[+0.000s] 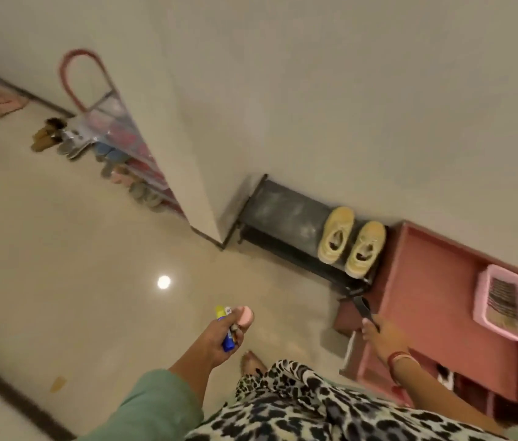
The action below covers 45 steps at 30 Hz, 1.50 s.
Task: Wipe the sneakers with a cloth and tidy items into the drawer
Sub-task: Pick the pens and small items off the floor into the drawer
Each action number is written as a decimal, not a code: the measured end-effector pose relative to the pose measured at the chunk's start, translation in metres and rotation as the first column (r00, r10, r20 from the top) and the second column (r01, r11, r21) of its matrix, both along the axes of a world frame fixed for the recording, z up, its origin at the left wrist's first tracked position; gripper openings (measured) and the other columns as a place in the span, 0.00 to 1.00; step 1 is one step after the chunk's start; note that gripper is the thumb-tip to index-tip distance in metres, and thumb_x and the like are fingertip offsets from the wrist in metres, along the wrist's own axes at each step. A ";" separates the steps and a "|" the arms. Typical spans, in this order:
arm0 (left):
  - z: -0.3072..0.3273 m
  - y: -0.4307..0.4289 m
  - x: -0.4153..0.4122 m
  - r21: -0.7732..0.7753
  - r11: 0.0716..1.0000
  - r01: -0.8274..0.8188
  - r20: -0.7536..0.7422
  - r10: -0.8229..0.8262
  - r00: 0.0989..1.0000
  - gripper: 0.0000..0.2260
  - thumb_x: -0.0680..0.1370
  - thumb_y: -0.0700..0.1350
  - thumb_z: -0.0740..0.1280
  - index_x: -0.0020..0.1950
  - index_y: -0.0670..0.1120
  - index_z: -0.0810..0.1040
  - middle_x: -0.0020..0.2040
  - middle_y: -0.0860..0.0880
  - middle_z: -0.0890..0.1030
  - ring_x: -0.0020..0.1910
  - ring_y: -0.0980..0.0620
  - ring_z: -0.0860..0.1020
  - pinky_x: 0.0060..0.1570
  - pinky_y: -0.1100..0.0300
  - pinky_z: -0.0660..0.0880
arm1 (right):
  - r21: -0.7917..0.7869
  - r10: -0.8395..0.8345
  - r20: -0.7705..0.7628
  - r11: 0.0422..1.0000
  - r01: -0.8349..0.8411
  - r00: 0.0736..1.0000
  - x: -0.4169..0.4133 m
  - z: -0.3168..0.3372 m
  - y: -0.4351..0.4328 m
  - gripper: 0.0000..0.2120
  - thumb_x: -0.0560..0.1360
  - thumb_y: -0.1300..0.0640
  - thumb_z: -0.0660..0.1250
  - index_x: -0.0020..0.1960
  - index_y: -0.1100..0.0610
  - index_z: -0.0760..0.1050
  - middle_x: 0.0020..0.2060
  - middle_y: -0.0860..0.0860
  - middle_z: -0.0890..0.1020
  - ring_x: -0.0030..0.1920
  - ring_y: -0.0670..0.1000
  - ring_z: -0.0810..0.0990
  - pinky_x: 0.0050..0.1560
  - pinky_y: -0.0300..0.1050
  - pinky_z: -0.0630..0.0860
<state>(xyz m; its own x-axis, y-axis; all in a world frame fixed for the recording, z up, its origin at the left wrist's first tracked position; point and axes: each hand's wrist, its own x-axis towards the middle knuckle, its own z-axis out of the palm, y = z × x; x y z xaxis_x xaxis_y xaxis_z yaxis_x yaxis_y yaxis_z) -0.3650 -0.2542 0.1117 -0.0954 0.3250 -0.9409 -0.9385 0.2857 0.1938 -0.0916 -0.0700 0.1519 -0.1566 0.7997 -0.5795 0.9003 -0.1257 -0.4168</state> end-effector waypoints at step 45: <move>-0.270 0.245 0.439 -0.259 0.796 0.547 -0.040 -0.574 0.818 0.04 0.76 0.37 0.69 0.48 0.41 0.76 0.37 0.45 0.77 0.28 0.56 0.78 0.31 0.64 0.79 | -0.098 -0.713 0.023 0.696 0.711 0.701 0.368 -0.335 0.080 0.08 0.73 0.69 0.64 0.50 0.68 0.79 0.47 0.61 0.82 0.48 0.57 0.80 0.46 0.41 0.73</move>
<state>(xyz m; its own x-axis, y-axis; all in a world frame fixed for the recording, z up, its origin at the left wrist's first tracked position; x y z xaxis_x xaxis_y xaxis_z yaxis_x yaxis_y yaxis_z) 0.0741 -0.0092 -0.1582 -0.0704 0.1349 -0.9884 -0.5763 0.8032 0.1506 0.2769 0.0100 -0.1834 0.4275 0.6194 -0.6584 0.5194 -0.7644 -0.3819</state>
